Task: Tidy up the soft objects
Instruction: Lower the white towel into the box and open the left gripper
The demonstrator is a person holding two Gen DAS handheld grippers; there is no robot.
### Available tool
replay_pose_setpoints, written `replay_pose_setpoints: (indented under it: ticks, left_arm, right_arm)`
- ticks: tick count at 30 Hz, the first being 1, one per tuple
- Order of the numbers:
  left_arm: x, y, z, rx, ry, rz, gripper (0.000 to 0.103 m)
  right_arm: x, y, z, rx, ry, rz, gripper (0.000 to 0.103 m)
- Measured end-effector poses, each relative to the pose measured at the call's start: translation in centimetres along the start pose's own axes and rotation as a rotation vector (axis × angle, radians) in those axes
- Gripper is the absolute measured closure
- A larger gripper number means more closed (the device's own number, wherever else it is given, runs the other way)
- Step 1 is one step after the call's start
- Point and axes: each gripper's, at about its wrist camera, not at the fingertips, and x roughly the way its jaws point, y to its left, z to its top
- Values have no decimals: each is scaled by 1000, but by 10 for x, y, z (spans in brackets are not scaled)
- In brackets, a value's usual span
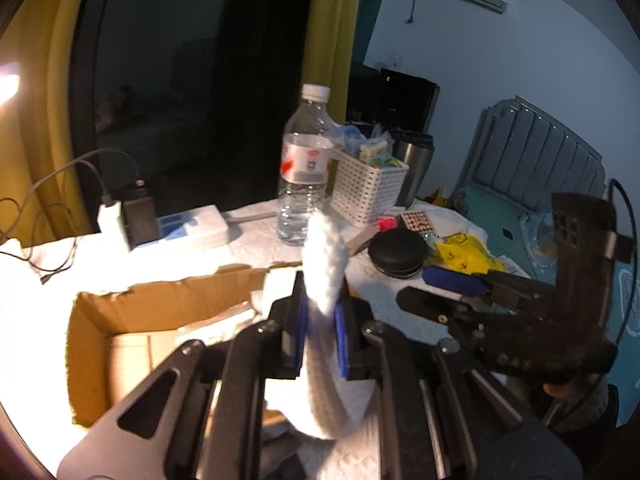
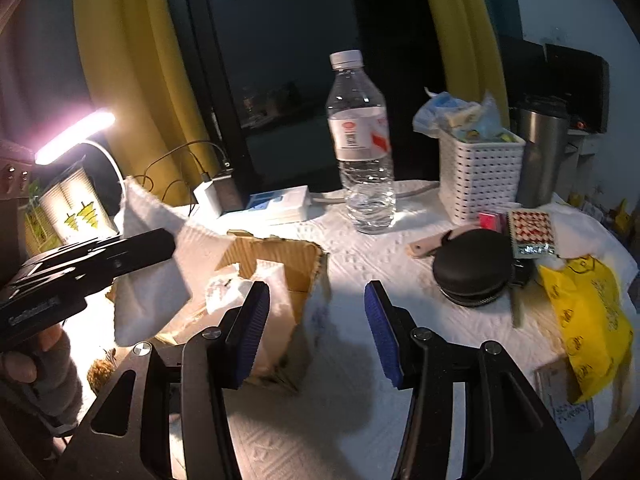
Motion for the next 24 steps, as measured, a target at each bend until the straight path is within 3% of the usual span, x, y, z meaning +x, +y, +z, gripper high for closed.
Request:
replay_pose_setpoints:
  ticks: [4,7,8,11,22,24]
  left_arm:
    - [36,0,-4,5,73,11,89]
    - [68,7,-11,-30,197,49,76]
    - [70,9,-12,-43,204,46,69]
    - [63,12,-11,-65,189,30,23]
    - [16,13,-3,-53,98,-6,22]
    - [8,17,-3,-65,84,-32,15]
  right_arm:
    - [-6,-10,-6,20,-3,-6,51]
    - [-9,-15,-9,31,-5,-11,51]
    - [-11,-15,-10,32,-6,-12,51]
    - [-13,-17,-12,36,-6,-15,51]
    - [-18,-3,-14,20,-6,-16,51]
    - [-19,2,-15,16,-5,-17,51]
